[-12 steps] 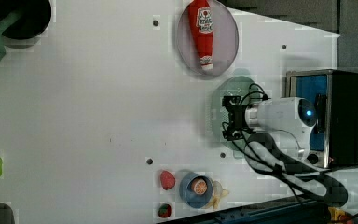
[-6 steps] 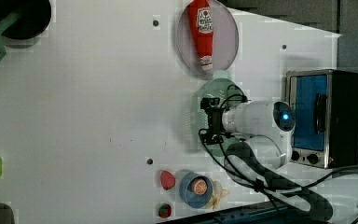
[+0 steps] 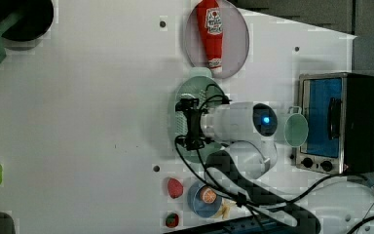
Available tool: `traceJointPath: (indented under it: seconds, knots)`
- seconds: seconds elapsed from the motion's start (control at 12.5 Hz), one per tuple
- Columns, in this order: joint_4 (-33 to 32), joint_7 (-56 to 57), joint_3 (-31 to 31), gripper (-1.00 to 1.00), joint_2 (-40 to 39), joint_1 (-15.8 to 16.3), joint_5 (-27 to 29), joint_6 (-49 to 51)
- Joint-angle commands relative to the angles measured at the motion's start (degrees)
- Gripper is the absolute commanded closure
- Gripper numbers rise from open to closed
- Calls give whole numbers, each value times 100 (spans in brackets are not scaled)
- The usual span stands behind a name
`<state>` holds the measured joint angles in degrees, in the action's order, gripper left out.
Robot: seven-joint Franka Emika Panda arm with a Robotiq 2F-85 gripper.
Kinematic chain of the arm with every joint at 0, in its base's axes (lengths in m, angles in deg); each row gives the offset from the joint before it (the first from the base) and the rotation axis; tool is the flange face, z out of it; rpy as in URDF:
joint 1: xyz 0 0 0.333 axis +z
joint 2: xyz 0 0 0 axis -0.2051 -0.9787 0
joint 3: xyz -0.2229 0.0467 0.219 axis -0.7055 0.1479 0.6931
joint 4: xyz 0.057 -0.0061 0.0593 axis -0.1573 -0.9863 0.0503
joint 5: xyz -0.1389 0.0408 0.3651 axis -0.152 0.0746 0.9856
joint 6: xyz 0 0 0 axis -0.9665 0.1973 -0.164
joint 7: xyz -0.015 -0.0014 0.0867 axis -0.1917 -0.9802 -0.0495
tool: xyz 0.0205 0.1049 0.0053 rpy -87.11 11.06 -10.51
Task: Drag strainer right to left.
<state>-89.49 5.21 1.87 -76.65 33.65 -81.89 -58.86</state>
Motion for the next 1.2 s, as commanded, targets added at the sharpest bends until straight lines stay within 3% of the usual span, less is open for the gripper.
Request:
traceJointPath:
  seconds: [0.08,0.88,1.2]
  knots:
    - [218,-365,-29,-100,-19,355,272,271]
    - [1157,-1209,-27,-100,-551,1103,385,478]
    - [1463,-1211,-27,-100,-731,1333,787,474]
